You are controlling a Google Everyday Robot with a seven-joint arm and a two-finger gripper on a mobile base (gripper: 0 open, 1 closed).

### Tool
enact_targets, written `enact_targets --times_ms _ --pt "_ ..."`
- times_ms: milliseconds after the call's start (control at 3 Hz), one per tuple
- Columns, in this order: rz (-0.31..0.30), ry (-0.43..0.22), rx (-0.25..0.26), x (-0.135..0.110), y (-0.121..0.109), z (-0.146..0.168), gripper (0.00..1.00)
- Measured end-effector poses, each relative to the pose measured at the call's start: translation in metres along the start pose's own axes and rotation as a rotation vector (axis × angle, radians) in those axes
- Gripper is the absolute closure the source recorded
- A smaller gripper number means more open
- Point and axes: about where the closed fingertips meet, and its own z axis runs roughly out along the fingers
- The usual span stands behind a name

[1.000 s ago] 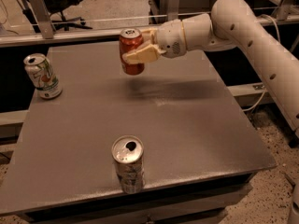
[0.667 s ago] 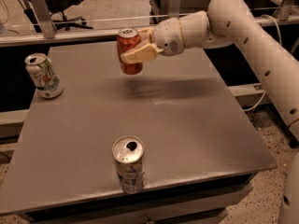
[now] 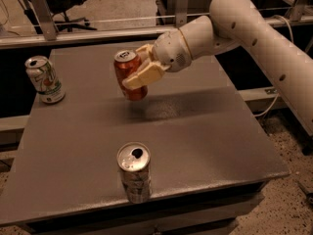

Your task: Move coke can near redbull can

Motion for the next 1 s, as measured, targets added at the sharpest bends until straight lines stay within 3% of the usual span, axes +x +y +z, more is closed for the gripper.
enact_targets --times_ms 667,1000 --pt "-0.012 -0.105 -0.091 0.005 0.091 0.008 1.0" --pt "-0.039 -0.118 -0.13 0.009 0.126 -0.001 1.0"
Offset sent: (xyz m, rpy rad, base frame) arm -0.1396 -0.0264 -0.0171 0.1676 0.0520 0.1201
